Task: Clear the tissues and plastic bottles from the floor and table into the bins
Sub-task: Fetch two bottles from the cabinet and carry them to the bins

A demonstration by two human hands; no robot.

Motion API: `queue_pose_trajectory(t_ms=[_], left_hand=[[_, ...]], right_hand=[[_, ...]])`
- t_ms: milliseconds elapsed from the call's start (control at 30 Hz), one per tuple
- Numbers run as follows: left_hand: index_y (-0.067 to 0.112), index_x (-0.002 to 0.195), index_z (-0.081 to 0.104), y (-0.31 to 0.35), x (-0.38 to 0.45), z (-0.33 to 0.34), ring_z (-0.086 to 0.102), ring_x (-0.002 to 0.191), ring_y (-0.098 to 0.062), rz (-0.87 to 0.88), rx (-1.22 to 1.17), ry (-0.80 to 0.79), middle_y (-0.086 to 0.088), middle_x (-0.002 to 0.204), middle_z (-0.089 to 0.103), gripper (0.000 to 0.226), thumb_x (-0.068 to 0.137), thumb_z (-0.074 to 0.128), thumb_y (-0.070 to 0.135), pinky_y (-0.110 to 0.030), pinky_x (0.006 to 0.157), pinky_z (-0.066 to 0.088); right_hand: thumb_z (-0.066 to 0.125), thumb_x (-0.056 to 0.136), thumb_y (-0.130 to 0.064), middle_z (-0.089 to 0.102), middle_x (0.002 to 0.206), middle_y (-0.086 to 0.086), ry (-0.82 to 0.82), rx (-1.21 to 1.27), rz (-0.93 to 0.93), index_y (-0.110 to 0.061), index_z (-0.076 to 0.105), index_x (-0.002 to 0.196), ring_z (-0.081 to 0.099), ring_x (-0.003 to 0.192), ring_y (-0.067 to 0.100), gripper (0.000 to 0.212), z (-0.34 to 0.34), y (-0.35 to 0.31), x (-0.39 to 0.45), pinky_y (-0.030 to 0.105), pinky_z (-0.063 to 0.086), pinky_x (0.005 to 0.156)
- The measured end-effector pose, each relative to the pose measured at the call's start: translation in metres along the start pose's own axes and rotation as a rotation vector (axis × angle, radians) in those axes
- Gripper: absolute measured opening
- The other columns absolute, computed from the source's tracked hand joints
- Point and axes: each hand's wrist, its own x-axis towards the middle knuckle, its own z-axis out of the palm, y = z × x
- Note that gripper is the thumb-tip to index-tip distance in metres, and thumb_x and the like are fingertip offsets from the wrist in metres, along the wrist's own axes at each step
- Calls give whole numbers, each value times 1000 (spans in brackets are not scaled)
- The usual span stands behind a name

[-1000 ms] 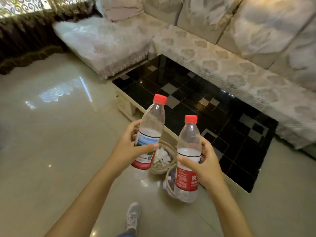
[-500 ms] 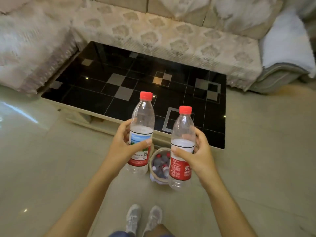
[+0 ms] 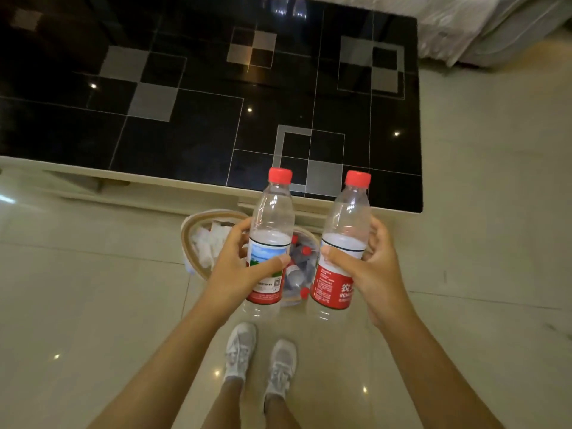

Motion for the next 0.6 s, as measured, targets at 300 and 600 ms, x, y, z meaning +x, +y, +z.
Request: queue_pose_trajectory(t_ms=[300, 600], left_hand=[[30, 122, 40, -158, 111, 38, 62, 95, 2, -45, 18, -22, 14, 109, 59, 74, 66, 84, 11, -15, 72, 52], [20, 128, 42, -274, 166, 56, 53, 112, -1, 69, 122, -10, 8, 123, 53, 83, 59, 87, 9, -9, 85, 47]], right_hand=[[86, 58, -16, 58, 121, -6, 144, -57, -44, -33, 42, 125, 60, 108, 14, 82, 56, 178, 88, 43, 54, 90], [84, 59, -24, 61, 116, 4, 197, -184, -108, -26, 40, 122, 62, 105, 21, 77, 58, 295, 145, 47, 53, 88]])
